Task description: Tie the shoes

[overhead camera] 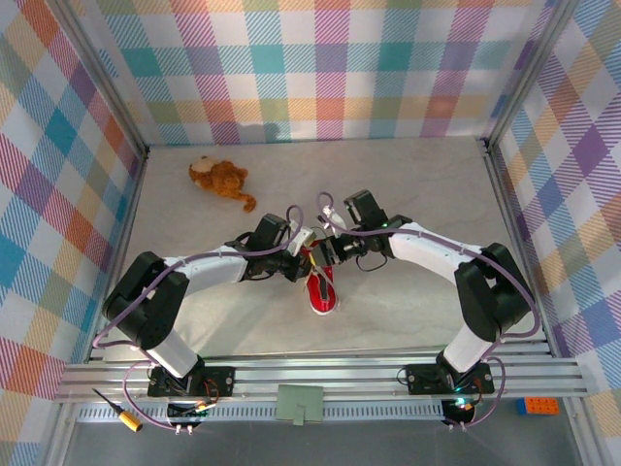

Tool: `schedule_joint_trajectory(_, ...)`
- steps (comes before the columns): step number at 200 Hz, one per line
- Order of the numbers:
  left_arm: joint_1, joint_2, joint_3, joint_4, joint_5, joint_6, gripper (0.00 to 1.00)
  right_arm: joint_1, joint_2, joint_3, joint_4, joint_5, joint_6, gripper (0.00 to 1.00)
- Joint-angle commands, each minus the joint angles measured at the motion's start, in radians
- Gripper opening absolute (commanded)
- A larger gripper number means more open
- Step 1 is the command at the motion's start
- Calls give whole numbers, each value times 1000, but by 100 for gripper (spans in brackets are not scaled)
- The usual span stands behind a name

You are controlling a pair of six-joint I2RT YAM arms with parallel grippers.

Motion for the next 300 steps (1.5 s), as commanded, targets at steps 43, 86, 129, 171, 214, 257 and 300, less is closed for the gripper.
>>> schedule_joint_trajectory(43,10,12,17,-21,18,-3,0,-81,60,55,-82,-29,45,31)
schedule_joint_trajectory(86,9,-2,6,-8,21,1,0,-82,151,76,-57,-127,65,27)
schedule_joint_trajectory(129,9,-6,1,-1,25,6,0,-82,209,115,-63,-248,22,21)
schedule_joint_trajectory(171,9,-4,0,4,20,6,0,-82,237,137,-94,-310,-8,21)
schedule_joint_trajectory(214,9,-10,0,6,15,16,0,-82,276,175,-185,-333,-58,20)
schedule_joint_trajectory(257,9,-37,-26,44,4,33,0,-82,306,208,-232,-342,-64,18)
schedule_joint_trajectory(300,9,-45,-23,49,-11,49,0,-82,329,238,-261,-397,-73,27)
